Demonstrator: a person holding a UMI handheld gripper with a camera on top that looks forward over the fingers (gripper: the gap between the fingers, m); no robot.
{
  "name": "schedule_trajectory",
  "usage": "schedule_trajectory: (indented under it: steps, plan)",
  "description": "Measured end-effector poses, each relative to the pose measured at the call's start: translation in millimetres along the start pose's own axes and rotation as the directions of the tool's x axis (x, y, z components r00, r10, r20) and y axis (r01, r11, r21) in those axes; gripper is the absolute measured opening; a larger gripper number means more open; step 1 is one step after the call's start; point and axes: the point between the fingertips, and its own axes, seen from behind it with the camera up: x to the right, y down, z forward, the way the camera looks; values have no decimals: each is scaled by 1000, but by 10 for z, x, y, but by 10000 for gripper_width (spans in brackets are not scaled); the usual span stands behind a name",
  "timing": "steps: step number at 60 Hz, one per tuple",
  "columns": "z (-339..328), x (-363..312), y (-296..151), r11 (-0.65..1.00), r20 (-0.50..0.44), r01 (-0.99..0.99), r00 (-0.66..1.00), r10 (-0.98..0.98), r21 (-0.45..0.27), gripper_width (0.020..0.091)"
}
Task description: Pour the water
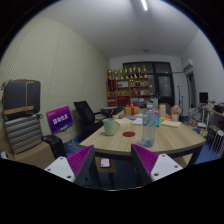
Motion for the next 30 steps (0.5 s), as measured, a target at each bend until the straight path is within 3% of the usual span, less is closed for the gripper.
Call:
schedule_trajectory:
  steps: [19, 26, 30]
  plan:
    - [417, 818, -30, 999, -111, 32, 993, -30, 18, 819]
    - [787, 1287, -120, 992, -171, 97, 982, -82, 77, 815]
    - [1049, 1493, -2, 995, -198, 95, 977, -86, 40, 818]
